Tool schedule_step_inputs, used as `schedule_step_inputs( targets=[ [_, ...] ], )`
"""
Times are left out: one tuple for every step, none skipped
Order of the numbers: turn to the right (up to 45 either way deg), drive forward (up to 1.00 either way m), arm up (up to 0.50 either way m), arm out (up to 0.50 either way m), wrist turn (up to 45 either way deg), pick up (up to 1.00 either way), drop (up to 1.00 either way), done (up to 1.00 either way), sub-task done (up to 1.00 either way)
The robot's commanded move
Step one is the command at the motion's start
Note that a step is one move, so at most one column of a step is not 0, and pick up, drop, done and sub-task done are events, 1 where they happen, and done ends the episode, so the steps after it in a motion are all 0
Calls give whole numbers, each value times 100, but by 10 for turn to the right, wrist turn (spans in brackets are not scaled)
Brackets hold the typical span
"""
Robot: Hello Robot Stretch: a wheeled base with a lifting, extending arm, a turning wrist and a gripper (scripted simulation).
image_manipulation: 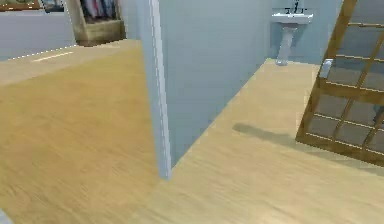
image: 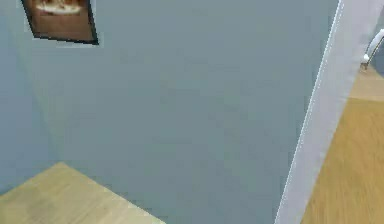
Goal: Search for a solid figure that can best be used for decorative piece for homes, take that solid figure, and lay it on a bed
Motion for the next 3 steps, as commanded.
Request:
schedule_step_inputs(
  targets=[
    [450,0,0,0,0,0,0,0,0],
    [450,0,0,0,0,0,0,0,0],
    [240,0,0,0,0,0,0,0,0]
  ],
)
